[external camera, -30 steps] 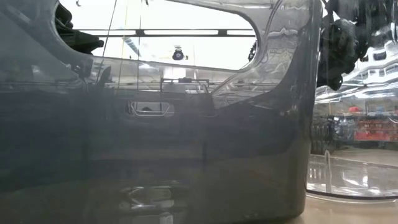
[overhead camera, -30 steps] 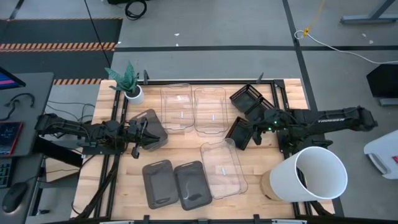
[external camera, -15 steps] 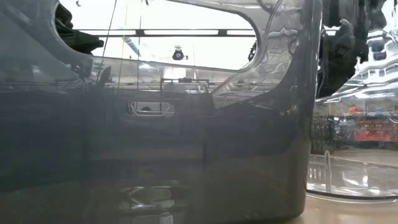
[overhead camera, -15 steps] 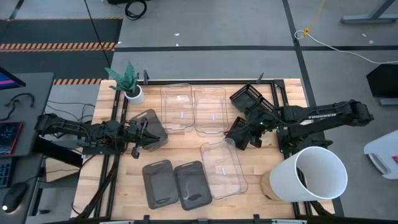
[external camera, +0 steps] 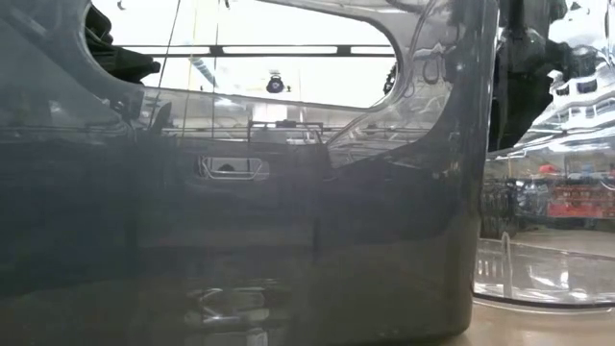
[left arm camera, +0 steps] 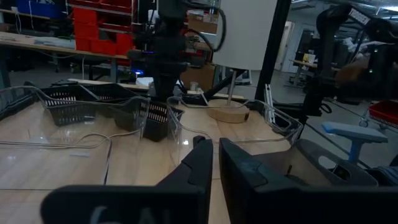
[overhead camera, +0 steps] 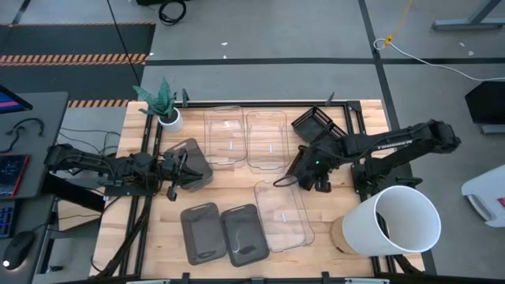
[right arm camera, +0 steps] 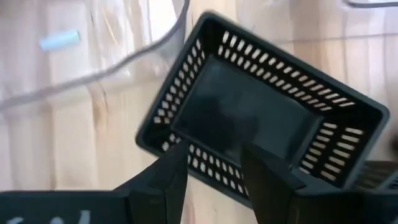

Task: Stack baskets by color
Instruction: Stack the bottom black bin on the top right black bin, then stack the top black bin on the stacked bottom black bin

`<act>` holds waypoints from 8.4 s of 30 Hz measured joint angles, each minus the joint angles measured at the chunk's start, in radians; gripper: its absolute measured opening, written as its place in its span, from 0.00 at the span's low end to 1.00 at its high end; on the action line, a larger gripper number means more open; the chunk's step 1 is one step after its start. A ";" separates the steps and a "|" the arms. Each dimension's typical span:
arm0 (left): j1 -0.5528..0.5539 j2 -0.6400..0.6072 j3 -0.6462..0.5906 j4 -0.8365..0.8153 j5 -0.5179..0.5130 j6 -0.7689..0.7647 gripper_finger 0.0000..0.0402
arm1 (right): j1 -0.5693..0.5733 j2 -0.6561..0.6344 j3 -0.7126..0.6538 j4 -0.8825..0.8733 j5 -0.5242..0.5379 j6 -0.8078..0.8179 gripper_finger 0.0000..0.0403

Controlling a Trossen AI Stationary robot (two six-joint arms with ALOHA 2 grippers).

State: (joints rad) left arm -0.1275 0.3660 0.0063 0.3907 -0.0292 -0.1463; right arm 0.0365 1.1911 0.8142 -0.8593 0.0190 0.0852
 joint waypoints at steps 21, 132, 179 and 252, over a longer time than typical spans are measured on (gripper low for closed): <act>0.000 0.000 0.000 0.000 0.000 0.000 0.09 | 0.132 0.250 0.044 -0.178 0.177 -0.383 0.39; 0.000 0.000 0.000 0.000 0.000 0.000 0.09 | 0.063 0.085 -0.078 -0.318 0.276 -0.537 0.02; 0.000 0.000 0.000 0.000 0.000 0.000 0.07 | 0.093 0.085 0.106 -0.215 0.312 -0.084 0.32; 0.000 0.000 0.000 0.000 0.000 0.000 0.06 | -0.522 0.376 0.052 0.013 0.403 -0.823 0.04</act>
State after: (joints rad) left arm -0.1276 0.3658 0.0064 0.3908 -0.0289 -0.1463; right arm -0.4858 1.5667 0.8658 -0.8458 0.4223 -0.7379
